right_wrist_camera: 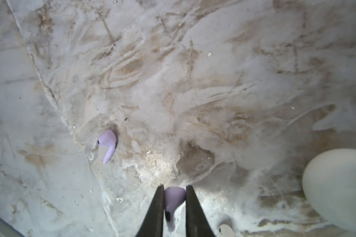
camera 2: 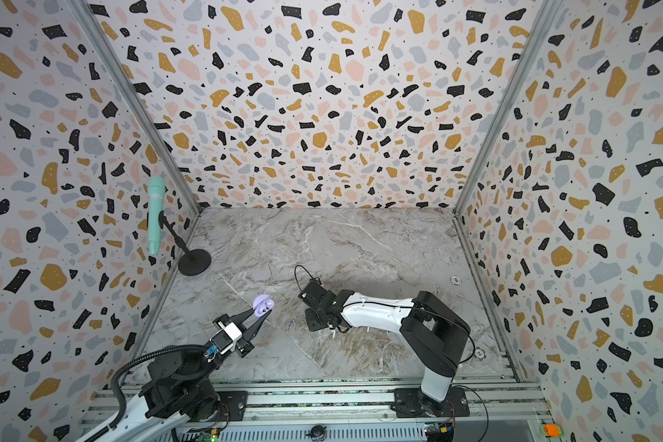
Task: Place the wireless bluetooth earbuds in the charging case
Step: 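Lift the lavender earbud off the table with the right gripper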
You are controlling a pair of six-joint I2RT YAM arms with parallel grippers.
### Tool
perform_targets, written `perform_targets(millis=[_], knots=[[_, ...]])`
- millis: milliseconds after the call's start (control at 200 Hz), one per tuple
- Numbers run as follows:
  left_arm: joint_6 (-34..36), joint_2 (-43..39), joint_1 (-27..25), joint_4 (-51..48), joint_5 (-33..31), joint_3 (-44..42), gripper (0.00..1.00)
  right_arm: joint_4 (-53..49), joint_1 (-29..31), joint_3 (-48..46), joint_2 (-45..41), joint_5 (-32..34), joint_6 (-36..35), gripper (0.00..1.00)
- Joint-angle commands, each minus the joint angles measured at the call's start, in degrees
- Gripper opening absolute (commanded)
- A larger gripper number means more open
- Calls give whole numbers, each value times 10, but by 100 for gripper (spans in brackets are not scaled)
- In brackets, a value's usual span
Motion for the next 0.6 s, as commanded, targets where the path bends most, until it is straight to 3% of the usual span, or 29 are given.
perform_targets(millis=[0, 265, 591], knots=[[2, 3, -3, 26, 5, -2, 0, 15, -3, -8, -42, 14, 7, 17], [-20, 18, -3, 44, 6, -5, 0, 49, -4, -37, -91, 14, 8, 17], [-139, 119, -3, 132, 14, -6, 0, 70, -10, -54, -150, 17, 3, 17]])
